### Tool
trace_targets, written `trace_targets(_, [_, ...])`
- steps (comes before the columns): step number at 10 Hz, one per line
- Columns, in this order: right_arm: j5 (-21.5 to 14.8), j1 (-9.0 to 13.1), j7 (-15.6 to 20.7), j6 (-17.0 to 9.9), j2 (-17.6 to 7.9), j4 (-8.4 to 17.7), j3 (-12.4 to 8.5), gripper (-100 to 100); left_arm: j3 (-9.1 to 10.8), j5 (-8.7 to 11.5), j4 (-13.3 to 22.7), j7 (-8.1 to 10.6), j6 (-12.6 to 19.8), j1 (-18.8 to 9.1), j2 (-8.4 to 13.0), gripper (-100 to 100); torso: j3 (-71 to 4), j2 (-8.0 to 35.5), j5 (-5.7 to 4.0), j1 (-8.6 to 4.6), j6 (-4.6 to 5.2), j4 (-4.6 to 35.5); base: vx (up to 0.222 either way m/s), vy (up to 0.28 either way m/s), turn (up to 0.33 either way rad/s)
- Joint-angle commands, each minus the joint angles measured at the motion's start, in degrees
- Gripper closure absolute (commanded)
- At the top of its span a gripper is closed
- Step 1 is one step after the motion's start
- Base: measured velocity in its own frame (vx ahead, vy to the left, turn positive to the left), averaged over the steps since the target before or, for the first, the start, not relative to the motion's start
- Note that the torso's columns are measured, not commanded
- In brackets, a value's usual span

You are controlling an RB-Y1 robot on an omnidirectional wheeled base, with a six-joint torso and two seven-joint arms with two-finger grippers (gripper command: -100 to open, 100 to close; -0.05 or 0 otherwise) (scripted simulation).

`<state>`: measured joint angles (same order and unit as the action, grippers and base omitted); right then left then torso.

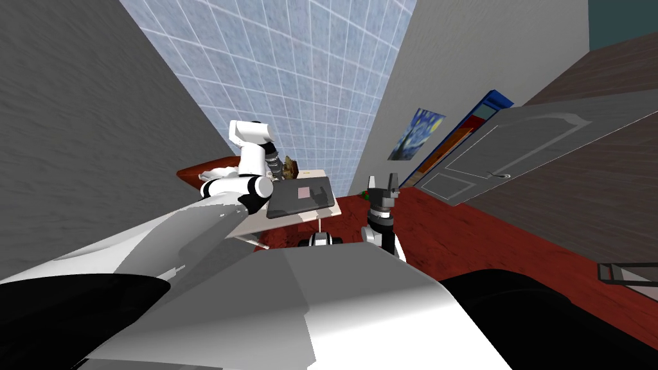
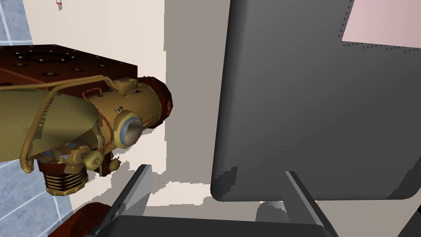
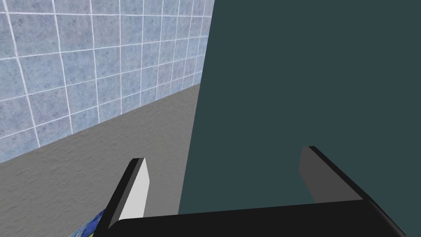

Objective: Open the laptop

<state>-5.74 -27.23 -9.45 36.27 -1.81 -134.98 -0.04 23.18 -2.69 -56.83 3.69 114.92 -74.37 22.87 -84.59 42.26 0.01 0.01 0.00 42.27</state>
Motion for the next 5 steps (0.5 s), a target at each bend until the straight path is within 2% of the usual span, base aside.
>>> trace_targets(1, [0.0, 0.0, 0.0, 0.0, 0.0, 0.0, 0.0, 0, -0.04, -0.1, 3.46, -0.04, -0.18, -2.98, 1.17, -100, 0.0, 0.0, 0.0, 0.0, 0.0, 0.0, -0.006, 0.0, 0.004])
trace_targets(3, [0.0, 0.0, 0.0, 0.0, 0.0, 0.0, 0.0, 0, -0.08, -0.19, 5.67, -0.06, -0.14, -5.08, 1.97, -100, 0.01, 0.02, -0.01, -0.02, 0.0, 0.01, -0.003, 0.001, 0.002])
trace_targets(4, [0.0, 0.0, 0.0, 0.0, 0.0, 0.0, 0.0, 0, -0.09, -0.18, 5.33, 0.0, -0.42, -4.52, 1.72, -100, 0.02, 0.03, -0.01, -0.01, 0.0, 0.01, 0.0, 0.0, 0.0])
trace_targets(5, [0.0, 0.0, 0.0, 0.0, 0.0, 0.0, 0.0, 0, -0.09, -0.18, 5.49, -0.01, -0.46, -4.63, 1.76, 0, 0.02, 0.02, 0.0, -0.01, 0.0, 0.0, 0.0, 0.0, 0.0])
